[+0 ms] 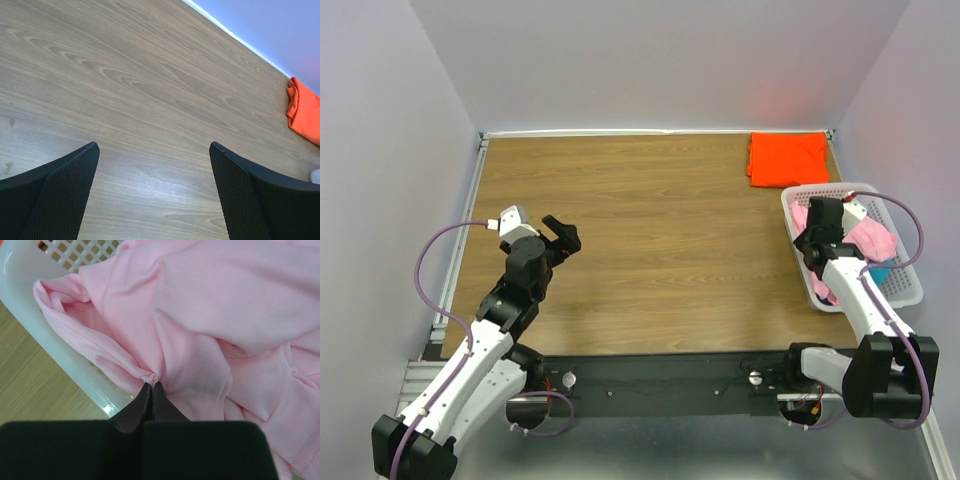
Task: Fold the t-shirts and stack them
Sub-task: Grab the tshirt from the pile, then move the tshirt to the center of the board
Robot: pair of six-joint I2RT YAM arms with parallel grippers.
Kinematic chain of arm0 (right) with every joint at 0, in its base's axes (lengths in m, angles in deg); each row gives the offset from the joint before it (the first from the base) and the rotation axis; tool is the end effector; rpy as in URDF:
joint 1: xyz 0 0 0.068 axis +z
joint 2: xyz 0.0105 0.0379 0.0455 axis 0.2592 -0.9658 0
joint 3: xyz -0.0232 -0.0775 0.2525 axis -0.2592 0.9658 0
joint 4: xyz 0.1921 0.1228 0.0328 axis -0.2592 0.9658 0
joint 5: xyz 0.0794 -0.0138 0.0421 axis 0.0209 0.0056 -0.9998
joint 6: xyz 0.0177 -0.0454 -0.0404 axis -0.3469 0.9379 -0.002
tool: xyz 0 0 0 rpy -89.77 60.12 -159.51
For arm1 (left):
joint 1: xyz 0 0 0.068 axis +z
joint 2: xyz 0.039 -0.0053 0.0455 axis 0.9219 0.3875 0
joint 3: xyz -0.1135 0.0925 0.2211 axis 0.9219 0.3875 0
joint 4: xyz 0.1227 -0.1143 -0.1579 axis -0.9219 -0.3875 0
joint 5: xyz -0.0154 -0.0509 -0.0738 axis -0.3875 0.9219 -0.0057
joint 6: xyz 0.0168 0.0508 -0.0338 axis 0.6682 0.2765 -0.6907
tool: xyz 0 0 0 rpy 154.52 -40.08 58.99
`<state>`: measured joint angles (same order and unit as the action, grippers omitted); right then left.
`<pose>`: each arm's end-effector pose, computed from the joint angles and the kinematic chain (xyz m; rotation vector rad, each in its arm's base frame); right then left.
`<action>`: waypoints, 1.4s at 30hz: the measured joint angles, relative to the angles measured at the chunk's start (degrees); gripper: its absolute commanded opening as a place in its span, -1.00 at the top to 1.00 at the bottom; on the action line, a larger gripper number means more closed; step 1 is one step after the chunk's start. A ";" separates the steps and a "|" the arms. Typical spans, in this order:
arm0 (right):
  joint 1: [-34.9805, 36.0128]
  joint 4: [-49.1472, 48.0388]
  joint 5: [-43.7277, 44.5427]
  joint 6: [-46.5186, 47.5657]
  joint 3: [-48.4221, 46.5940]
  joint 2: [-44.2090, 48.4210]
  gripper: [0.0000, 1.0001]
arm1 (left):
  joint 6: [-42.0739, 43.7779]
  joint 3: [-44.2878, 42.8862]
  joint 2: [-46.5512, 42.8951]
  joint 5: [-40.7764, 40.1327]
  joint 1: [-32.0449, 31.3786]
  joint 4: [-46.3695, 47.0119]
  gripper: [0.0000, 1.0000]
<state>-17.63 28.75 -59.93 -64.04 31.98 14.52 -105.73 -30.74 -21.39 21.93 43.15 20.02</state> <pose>0.2151 -0.0303 0.2299 0.8893 2.0977 -0.2355 0.1455 -0.0429 0.2604 -0.5819 1.7752 -0.4071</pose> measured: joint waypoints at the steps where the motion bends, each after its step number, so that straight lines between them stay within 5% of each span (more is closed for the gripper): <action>1: -0.02 0.02 -0.11 -0.07 0.04 0.26 0.99 | -0.09 0.00 0.00 0.00 0.00 -0.02 -0.97; 12: -0.02 0.92 -2.25 -0.02 -4.79 7.34 0.99 | -0.20 0.00 0.44 0.00 0.00 -0.04 -0.97; 24: -0.02 2.25 -9.22 5.31 -30.40 8.70 0.99 | -0.48 -0.02 2.75 -0.04 0.00 -0.96 -0.97; 42: 1.05 2.21 -52.76 6.58 -64.30 -13.77 0.99 | -0.61 -0.26 4.94 -0.09 0.00 -1.53 -0.97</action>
<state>-16.59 30.96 -112.69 -57.46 -32.33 0.75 -106.34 -31.01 -16.45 21.85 43.15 18.49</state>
